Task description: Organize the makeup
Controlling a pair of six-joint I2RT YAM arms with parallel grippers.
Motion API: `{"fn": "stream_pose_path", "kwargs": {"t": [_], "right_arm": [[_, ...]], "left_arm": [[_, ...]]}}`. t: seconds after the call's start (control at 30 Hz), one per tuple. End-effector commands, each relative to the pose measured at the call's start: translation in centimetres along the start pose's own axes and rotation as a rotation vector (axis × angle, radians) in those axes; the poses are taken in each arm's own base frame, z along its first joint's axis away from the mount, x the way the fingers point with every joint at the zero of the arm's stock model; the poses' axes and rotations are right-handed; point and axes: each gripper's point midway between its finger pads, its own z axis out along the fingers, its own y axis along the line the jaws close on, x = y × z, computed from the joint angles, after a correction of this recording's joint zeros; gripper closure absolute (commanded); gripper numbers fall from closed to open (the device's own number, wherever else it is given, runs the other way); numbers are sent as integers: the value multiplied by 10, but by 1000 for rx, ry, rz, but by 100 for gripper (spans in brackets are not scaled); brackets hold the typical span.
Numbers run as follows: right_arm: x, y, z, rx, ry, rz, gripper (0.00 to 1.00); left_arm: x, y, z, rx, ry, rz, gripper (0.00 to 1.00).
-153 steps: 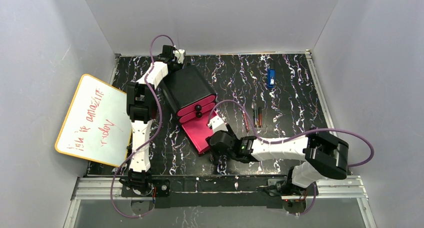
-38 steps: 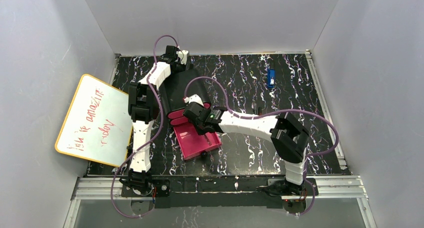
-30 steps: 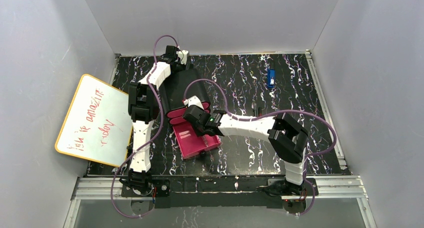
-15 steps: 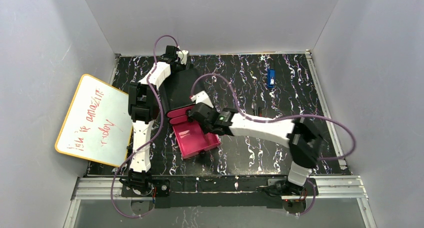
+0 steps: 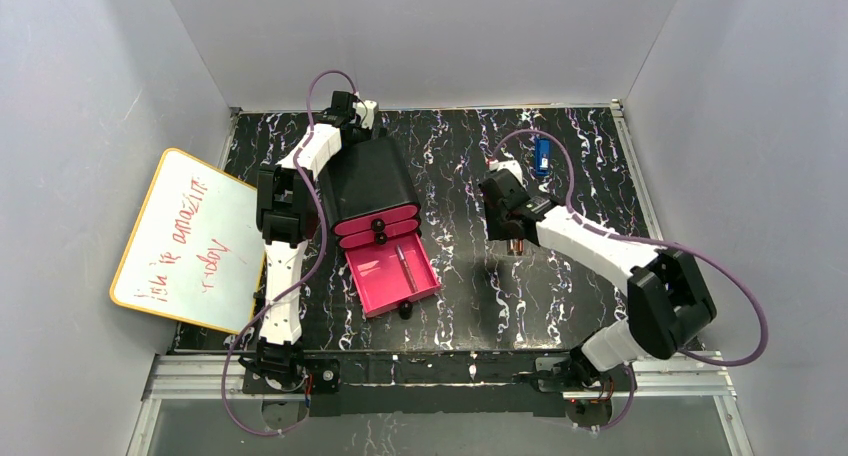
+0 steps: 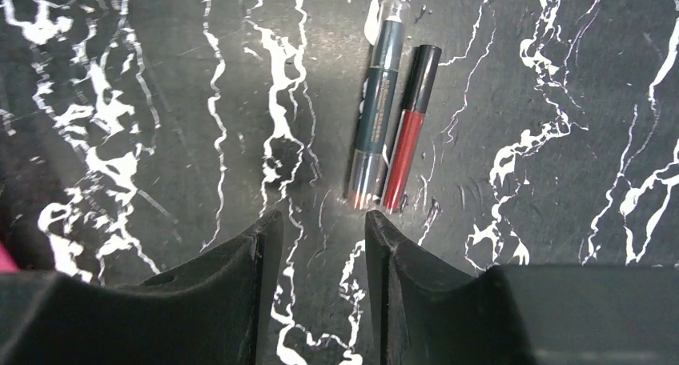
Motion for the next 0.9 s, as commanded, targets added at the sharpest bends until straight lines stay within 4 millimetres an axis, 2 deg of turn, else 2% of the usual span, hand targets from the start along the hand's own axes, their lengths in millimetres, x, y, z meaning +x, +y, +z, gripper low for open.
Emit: {"fn": "stream_pose_path", "kwargs": {"t": [0.0,0.13,0.33,0.7,0.8,0.87], "right_arm": [[-7,-2,25,-52,0,33,50],[-2,-11,47,-58,31,60,51],[9,-16,69,-57,67,62,53],[31,-21,92,-48,109,70,57],[34,-22,95,-45,116,66,65],[36,-21,97,-45,124,65,76]], "left_arm": [[21,-12,6,39,78,-3,1],[20,-11,5,37,74,-2,1],[23,-11,9,35,83,-2,2],[27,-10,12,32,93,-1,2],[26,-10,12,33,92,-1,2],[27,-10,12,33,94,0,2]]}}
